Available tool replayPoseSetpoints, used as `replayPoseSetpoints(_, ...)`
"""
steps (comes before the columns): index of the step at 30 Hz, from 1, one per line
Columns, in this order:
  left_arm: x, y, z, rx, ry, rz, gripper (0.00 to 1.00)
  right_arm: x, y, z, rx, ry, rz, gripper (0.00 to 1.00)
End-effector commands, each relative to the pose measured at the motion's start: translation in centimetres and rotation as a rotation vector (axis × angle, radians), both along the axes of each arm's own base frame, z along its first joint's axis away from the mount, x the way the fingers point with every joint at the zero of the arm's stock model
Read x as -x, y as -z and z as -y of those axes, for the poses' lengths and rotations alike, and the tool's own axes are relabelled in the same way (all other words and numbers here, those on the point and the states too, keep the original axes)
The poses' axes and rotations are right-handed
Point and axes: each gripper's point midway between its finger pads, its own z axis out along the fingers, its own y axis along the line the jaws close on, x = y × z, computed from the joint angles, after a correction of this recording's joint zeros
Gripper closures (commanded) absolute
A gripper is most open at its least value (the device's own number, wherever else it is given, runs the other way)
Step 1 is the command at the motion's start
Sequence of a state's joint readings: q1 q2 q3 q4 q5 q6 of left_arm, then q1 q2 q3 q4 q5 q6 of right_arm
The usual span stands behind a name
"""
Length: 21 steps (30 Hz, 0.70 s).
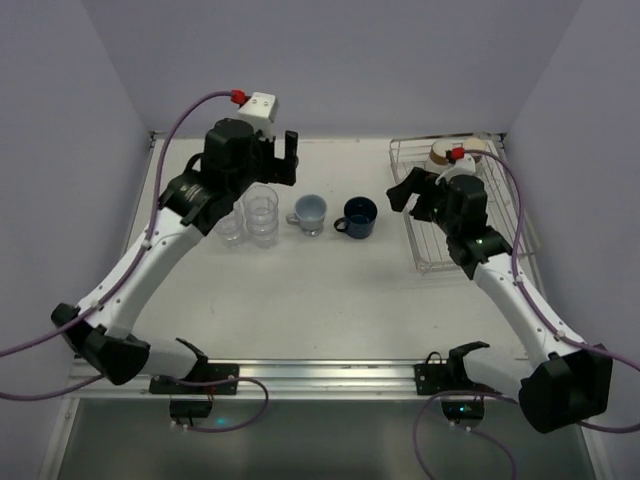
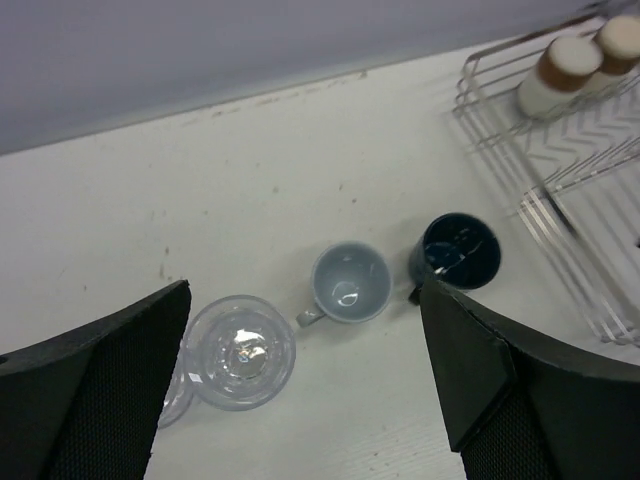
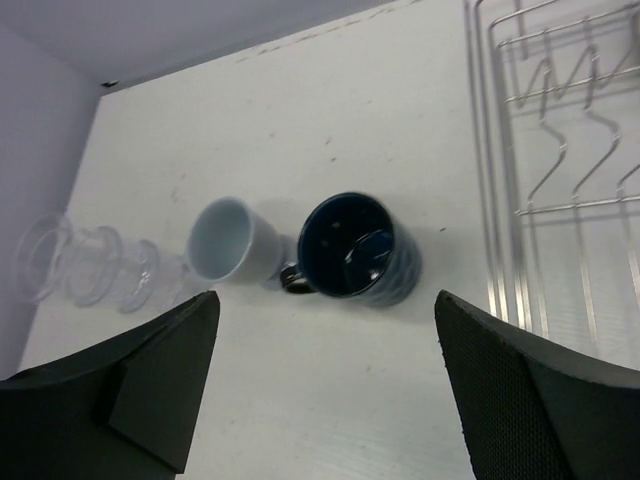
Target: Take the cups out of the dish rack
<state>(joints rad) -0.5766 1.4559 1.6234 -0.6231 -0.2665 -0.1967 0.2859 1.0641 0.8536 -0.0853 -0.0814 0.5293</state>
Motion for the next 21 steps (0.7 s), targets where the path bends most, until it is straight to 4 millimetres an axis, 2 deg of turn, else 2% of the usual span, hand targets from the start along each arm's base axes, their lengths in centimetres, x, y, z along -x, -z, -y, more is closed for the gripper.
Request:
replayPoseSetpoints(1, 2.7, -6.6, 1.6, 0.217, 0.133, 0.205, 0.00, -3.4, -1.1, 4.6, 0.187, 0.176, 0.018, 0.12)
replayPoseSetpoints(2, 3.7, -7.3, 2.4, 0.257, 0.195, 0.227, 0.00, -5.0, -0.9, 5.4, 0.214, 0.214, -0.001, 0.13)
replayPoseSetpoints(3, 5.1, -6.8, 2.2, 0.274, 0.224, 0.223, 0.00, -6.0, -0.7, 6.7, 0.230, 0.246, -0.017, 0.15)
replayPoseSetpoints(4, 6.3, -6.7, 2.8, 0.306, 0.281, 0.215, 0.00, -6.6, -0.1, 7.5, 0.253, 0.253, -0.050, 0.18)
replayPoseSetpoints(5, 7.0, -6.5, 3.0, 0.322, 0.308, 0.220, 0.00, -8.2, 0.1, 8.0, 0.265, 0.265, -0.069, 0.18)
replayPoseSetpoints(6, 8.3, -5.2, 2.8, 0.327, 0.331, 0.204, 0.00, -9.1, 0.5, 9.3, 0.278, 0.297, -0.086, 0.18)
replayPoseSetpoints(7, 9.2, -4.9, 2.8, 0.340, 0.355, 0.204, 0.00, -9.8, 0.9, 9.9, 0.293, 0.310, -0.103, 0.19)
replayPoseSetpoints(8, 10.0, -4.6, 3.1, 0.353, 0.399, 0.206, 0.00, -11.1, -0.6, 10.4, 0.304, 0.321, -0.079, 0.19)
replayPoseSetpoints(9, 11.2, -3.4, 2.7, 0.351, 0.417, 0.201, 0.00, -12.5, 1.2, 11.2, 0.329, 0.333, -0.130, 0.19)
replayPoseSetpoints(10, 11.7, -3.0, 2.6, 0.348, 0.431, 0.204, 0.00, -13.2, 1.9, 11.5, 0.350, 0.332, -0.157, 0.19)
replayPoseSetpoints(11, 12.3, -2.6, 2.6, 0.349, 0.453, 0.209, 0.00, -14.8, 0.1, 11.7, 0.379, 0.330, -0.124, 0.19)
replayPoseSetpoints(12, 13.1, -2.0, 2.2, 0.343, 0.466, 0.215, 0.00, -16.1, 2.4, 12.5, 0.430, 0.347, -0.178, 0.19)
replayPoseSetpoints(13, 13.5, -1.8, 2.0, 0.331, 0.482, 0.227, 0.00, -16.7, 3.1, 13.0, 0.484, 0.347, -0.203, 0.19)
replayPoseSetpoints(14, 13.7, -1.8, 1.9, 0.331, 0.483, 0.238, 0.00, -18.1, 1.6, 13.4, 0.496, 0.367, -0.174, 0.19)
replayPoseSetpoints(15, 14.1, -1.2, 1.6, 0.334, 0.484, 0.243, 0.00, -18.8, 2.1, 14.1, 0.516, 0.375, -0.190, 0.19)
replayPoseSetpoints(16, 14.5, -1.1, 1.8, 0.346, 0.499, 0.247, 0.00, -19.6, 4.2, 14.5, 0.548, 0.365, -0.236, 0.18)
replayPoseSetpoints(17, 14.8, -1.6, 1.8, 0.363, 0.512, 0.278, 0.00, -20.6, 3.2, 14.6, 0.550, 0.370, -0.213, 0.17)
replayPoseSetpoints(18, 14.9, -0.9, 1.9, 0.361, 0.517, 0.270, 0.00, -21.2, 3.6, 15.0, 0.560, 0.372, -0.226, 0.13)
replayPoseSetpoints(19, 14.8, -0.7, 2.0, 0.361, 0.517, 0.269, 0.00, -21.5, 5.6, 15.4, 0.598, 0.369, -0.275, 0.11)
replayPoseSetpoints(20, 14.7, -0.6, 2.0, 0.358, 0.515, 0.266, 0.00, -22.4, 4.7, 15.7, 0.602, 0.385, -0.255, 0.08)
replayPoseSetpoints(21, 14.7, -0.2, 2.1, 0.355, 0.513, 0.259, 0.00, -22.8, 4.9, 15.9, 0.613, 0.388, -0.263, 0.04)
